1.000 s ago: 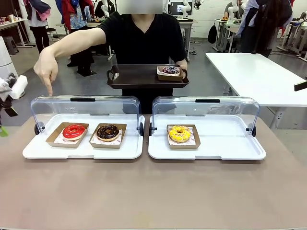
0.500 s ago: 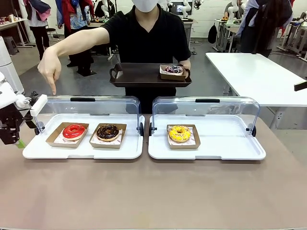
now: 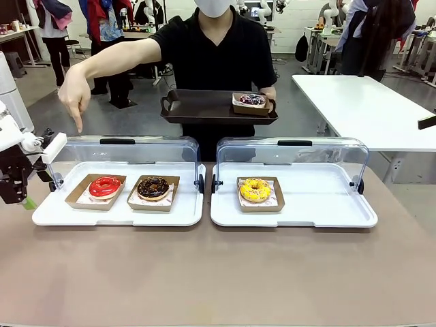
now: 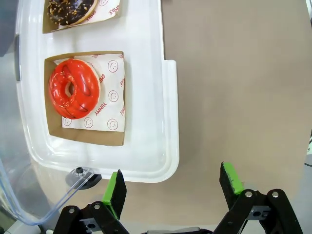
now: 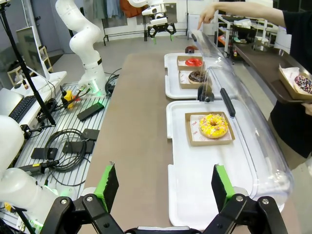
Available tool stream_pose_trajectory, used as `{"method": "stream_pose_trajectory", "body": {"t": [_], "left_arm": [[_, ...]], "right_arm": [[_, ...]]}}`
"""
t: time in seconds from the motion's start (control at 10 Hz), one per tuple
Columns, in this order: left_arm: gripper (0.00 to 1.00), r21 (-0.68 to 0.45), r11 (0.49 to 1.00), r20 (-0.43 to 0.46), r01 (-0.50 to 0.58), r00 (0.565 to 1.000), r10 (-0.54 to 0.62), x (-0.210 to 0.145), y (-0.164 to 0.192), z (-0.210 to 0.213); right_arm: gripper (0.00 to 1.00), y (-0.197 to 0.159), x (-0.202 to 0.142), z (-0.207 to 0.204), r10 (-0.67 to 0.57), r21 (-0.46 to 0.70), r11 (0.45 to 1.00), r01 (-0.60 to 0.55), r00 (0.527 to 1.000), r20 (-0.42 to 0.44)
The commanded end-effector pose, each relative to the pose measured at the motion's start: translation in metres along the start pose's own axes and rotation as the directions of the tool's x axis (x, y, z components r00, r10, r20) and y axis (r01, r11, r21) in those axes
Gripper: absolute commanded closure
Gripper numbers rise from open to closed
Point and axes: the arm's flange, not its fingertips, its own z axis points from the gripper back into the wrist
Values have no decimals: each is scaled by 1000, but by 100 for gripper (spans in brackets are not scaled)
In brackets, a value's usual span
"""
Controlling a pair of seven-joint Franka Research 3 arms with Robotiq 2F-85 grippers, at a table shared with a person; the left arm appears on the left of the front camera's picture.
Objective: Provide the desired donut to the person.
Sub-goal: Pick up and lift the Paper togo box containing the Donut pointed at by the person.
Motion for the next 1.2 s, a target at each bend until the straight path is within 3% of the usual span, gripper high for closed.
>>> {"method": "stream_pose_trajectory", "body": {"t": [0.0,0.3,1.1], "left_arm": [[0,10,1000,-11,-3,1000,3,1,-1,-3],[0,-1,1000,0,0,1000,0,0,0,0],[0,-69,997,14,34,999,-33,12,66,-55]], "right_arm": [[0,0,0,0,0,-2,1000,0,1000,1],[0,0,0,0,0,-2,1000,0,1000,1],[0,0,0,0,0,-2,1000,0,1000,1]]}}
